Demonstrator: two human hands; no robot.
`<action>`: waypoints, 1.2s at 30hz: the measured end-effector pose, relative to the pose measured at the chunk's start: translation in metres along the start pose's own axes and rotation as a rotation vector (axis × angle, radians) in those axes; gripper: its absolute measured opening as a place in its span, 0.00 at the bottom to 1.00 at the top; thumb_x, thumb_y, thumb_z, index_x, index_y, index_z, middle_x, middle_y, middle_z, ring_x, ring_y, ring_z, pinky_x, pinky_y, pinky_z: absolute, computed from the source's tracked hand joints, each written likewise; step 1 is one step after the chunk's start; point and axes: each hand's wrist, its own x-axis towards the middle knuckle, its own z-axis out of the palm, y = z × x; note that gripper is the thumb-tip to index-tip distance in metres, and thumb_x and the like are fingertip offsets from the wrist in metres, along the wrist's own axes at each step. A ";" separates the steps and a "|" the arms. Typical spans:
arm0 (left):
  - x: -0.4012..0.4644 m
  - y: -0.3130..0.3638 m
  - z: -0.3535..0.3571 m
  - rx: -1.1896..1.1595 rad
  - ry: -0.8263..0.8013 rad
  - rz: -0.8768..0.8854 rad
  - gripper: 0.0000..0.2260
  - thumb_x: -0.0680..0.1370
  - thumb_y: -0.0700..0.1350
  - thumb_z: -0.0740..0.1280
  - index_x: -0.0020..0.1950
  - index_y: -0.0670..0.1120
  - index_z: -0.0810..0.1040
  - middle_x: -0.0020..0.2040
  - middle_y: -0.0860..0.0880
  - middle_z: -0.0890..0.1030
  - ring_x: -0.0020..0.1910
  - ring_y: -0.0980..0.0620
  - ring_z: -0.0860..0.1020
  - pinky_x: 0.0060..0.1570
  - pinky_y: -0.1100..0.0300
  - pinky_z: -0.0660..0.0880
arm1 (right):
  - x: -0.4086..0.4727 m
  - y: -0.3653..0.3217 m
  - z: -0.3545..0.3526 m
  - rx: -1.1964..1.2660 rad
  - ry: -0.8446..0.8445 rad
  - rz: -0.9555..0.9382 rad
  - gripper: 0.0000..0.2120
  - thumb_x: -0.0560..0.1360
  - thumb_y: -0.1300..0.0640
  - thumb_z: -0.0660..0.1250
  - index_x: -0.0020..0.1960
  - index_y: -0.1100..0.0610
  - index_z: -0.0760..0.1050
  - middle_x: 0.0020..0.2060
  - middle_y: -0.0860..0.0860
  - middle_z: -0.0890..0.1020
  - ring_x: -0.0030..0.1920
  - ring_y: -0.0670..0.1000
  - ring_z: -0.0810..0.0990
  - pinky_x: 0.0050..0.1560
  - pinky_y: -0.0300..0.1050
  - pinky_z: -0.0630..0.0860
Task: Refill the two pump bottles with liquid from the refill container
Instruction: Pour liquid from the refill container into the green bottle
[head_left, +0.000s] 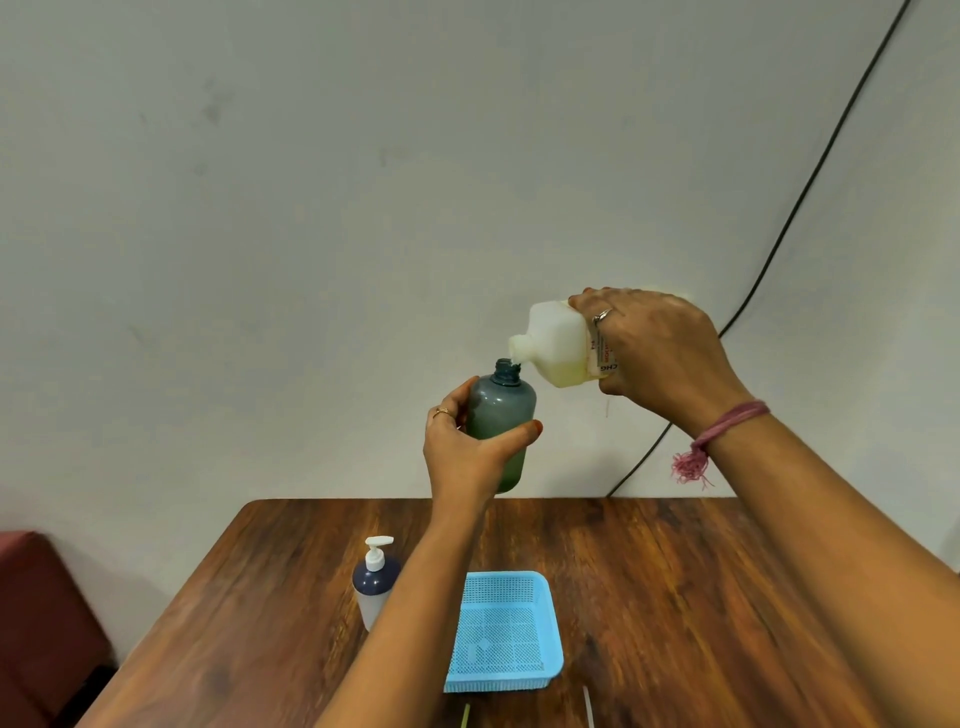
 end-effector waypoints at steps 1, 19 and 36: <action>0.000 0.001 0.001 0.004 0.000 0.001 0.34 0.63 0.42 0.81 0.65 0.53 0.71 0.64 0.51 0.74 0.59 0.52 0.75 0.42 0.71 0.75 | 0.000 0.000 0.000 0.000 -0.002 -0.001 0.38 0.48 0.60 0.83 0.58 0.60 0.78 0.48 0.56 0.84 0.43 0.58 0.84 0.43 0.49 0.80; -0.006 0.001 -0.002 0.006 0.037 -0.011 0.35 0.63 0.43 0.82 0.66 0.52 0.72 0.63 0.51 0.75 0.57 0.53 0.76 0.47 0.67 0.77 | -0.007 -0.005 0.004 0.060 -0.107 0.056 0.38 0.59 0.56 0.79 0.66 0.57 0.72 0.57 0.54 0.81 0.53 0.57 0.81 0.50 0.48 0.77; -0.018 -0.025 -0.063 0.058 0.027 -0.084 0.35 0.61 0.42 0.82 0.66 0.49 0.75 0.58 0.54 0.79 0.56 0.55 0.78 0.54 0.57 0.80 | -0.059 -0.063 0.047 0.620 -0.186 0.545 0.31 0.62 0.50 0.77 0.62 0.53 0.71 0.50 0.50 0.79 0.47 0.52 0.77 0.33 0.34 0.64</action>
